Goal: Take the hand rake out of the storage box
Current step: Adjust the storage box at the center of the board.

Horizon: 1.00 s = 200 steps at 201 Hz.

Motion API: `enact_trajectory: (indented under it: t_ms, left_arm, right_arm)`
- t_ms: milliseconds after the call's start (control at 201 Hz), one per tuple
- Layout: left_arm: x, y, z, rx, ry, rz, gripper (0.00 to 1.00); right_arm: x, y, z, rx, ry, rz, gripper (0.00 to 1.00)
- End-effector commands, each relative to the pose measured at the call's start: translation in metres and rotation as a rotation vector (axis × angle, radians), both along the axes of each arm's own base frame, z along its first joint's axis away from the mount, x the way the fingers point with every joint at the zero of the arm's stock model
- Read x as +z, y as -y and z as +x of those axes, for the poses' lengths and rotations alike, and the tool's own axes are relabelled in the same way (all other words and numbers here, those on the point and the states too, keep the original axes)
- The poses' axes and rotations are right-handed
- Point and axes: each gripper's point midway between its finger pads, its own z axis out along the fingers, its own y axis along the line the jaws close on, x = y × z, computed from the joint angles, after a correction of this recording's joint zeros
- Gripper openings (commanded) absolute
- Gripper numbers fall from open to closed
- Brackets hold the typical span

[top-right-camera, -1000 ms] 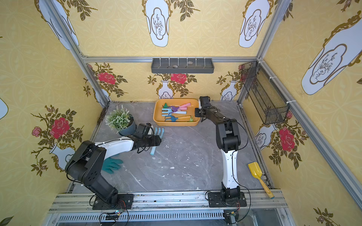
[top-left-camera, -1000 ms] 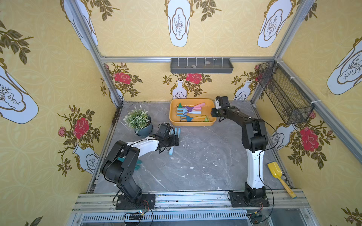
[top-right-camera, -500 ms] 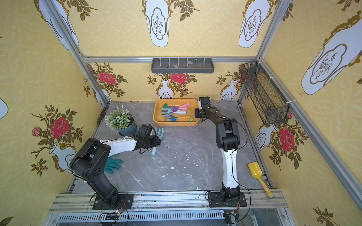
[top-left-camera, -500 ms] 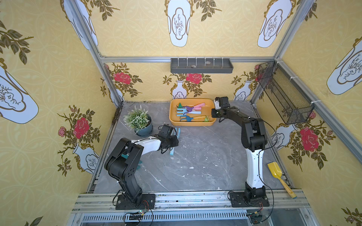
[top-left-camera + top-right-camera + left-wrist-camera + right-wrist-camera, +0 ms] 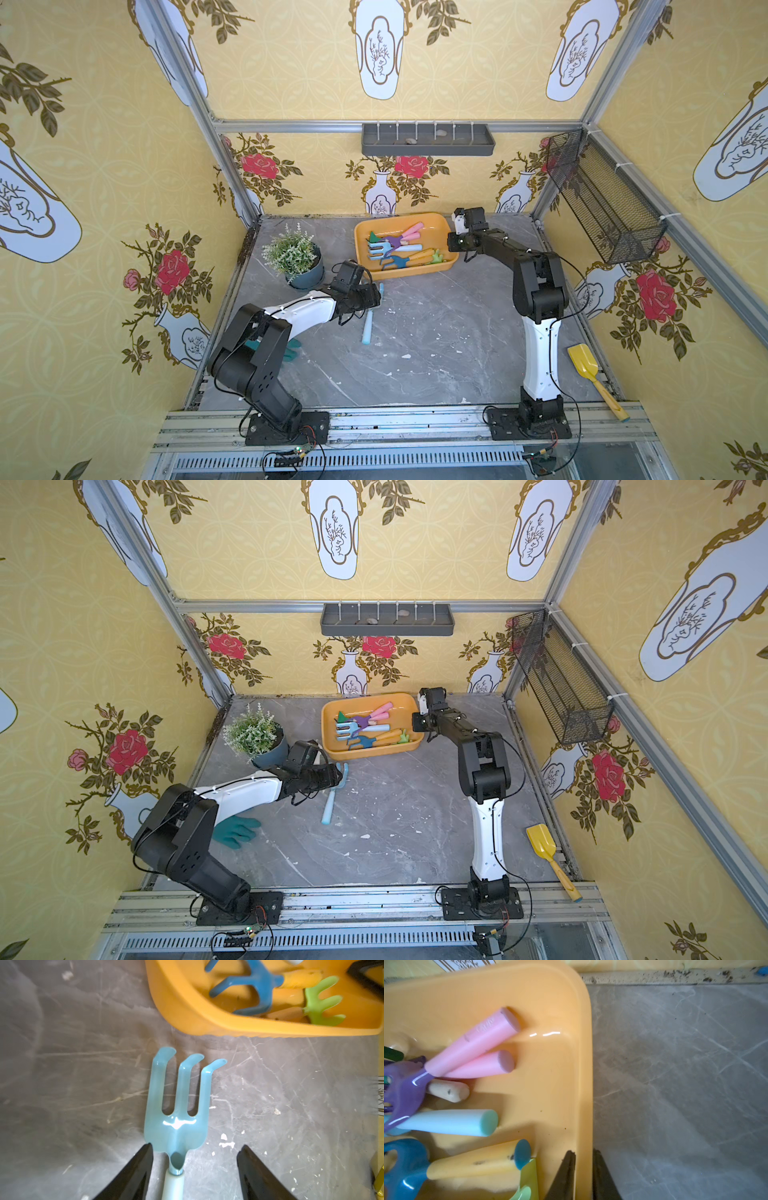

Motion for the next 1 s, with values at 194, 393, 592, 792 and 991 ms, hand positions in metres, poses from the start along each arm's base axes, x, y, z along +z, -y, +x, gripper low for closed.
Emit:
enact_trajectory:
  t_ms: [194, 393, 592, 792, 991]
  left_arm:
    - [0.015, -0.022, 0.011, 0.010, 0.043, 0.084, 0.71]
    - [-0.002, -0.016, -0.005, -0.029, 0.004, 0.119, 0.79]
    - [-0.020, -0.005, -0.026, -0.077, -0.036, 0.178, 0.81]
    - [-0.041, -0.009, -0.028, -0.069, -0.082, 0.213, 0.72]
    - [-0.048, -0.006, -0.023, -0.065, -0.089, 0.222, 0.55]
  right_arm:
    - [0.003, 0.019, 0.000, -0.202, -0.054, 0.017, 0.22]
    - [0.000, 0.024, 0.002, -0.281, -0.055, 0.044, 0.10]
    - [-0.008, 0.020, 0.008, -0.281, -0.064, 0.054, 0.09]
    - [-0.005, 0.015, 0.006, -0.240, -0.061, 0.047, 0.10]
    - [-0.001, 0.013, 0.000, -0.220, -0.059, 0.052, 0.11]
